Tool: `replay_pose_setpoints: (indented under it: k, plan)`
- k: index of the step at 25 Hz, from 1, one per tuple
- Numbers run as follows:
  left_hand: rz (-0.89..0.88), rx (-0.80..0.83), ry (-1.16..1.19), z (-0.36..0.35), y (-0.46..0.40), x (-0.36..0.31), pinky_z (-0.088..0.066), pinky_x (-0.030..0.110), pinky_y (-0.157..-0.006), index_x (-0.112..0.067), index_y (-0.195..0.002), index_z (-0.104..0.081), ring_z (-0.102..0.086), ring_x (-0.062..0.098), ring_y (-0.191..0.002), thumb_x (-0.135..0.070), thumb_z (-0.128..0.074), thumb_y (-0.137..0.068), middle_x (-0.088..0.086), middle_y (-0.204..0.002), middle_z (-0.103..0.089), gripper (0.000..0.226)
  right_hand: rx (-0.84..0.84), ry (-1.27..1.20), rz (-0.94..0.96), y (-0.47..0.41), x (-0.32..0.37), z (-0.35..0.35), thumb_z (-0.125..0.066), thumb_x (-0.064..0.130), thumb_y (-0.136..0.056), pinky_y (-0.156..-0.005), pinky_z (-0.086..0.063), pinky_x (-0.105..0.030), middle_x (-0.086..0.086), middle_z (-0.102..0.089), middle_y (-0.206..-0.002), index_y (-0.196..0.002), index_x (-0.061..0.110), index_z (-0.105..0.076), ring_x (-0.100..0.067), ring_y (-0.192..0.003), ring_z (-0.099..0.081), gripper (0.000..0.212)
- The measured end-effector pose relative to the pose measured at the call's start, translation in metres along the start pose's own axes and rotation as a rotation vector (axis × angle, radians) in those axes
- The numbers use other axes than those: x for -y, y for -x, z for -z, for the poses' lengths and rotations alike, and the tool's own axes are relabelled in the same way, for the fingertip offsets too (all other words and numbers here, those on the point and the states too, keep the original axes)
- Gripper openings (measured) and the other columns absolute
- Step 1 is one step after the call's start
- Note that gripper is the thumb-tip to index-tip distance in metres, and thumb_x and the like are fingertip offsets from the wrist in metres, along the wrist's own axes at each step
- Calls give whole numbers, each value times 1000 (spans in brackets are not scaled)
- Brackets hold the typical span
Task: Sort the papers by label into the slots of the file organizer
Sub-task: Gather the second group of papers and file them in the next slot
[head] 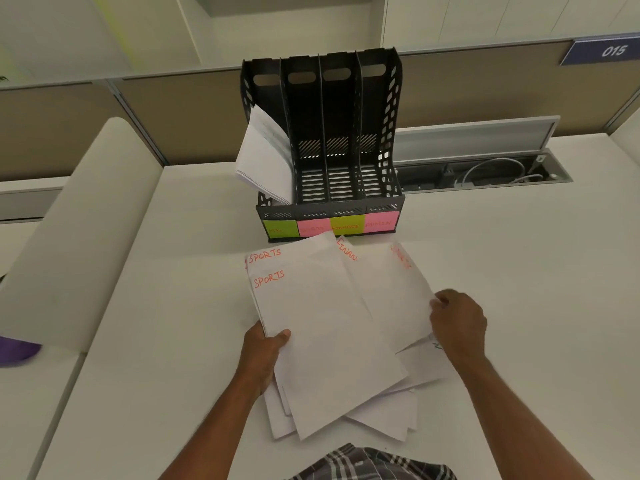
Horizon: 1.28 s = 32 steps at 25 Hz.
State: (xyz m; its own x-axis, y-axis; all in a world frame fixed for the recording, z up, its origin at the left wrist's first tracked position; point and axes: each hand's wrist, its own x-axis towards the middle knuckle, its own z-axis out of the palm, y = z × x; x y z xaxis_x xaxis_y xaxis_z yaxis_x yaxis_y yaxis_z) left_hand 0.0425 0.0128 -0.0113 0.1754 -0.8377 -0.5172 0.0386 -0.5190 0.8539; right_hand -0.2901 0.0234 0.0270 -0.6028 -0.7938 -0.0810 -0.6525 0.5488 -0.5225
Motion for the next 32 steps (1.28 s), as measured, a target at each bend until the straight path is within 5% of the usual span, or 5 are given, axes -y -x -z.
replay_pose_setpoints:
  k: [7, 12, 21, 27, 32]
  plan:
    - [20, 71, 34, 1, -3, -9, -58, 43, -86, -12, -113, -67, -71, 30, -94, 15, -68, -83, 8, -104, -74, 40, -521, -400, 505, -1, 66, 77, -65, -2, -90, -73, -42, -21, -14, -73, -86, -94, -1, -75, -24, -76, -65, 11]
    - [42, 103, 95, 1, -6, -13, -53, 53, -97, -9, -119, -66, -68, 38, -101, 12, -61, -90, 18, -113, -72, 36, -455, -481, 872, -3, 112, 152, -62, 4, -95, -79, -46, -18, 1, -68, -89, -98, 3, -73, -8, -82, -62, 12]
    - [63, 215, 128, -5, -4, -16, -60, 41, -83, -14, -114, -74, -74, 30, -102, -28, -58, -100, 12, -112, -77, 26, 172, -379, 530, -35, 130, 56, -63, 7, -92, -73, -43, -11, -5, -73, -90, -97, 12, -75, -18, -86, -65, 14]
    - [116, 259, 145, -5, -3, -10, -61, 40, -84, -24, -121, -68, -73, 27, -108, -55, -51, -94, 6, -117, -77, 44, 157, -237, 484, -7, 91, -40, -59, 12, -95, -85, -40, -18, -3, -76, -106, -104, 13, -75, -22, -98, -67, 18]
    - [-115, 226, -10, -9, 1, -10, -62, 35, -80, -32, -113, -70, -75, 21, -101, -20, -72, -92, 2, -115, -77, 24, 209, -345, 343, -2, 93, -52, -61, 24, -96, -100, -40, -22, 0, -67, -127, -128, 17, -64, -19, -114, -62, 33]
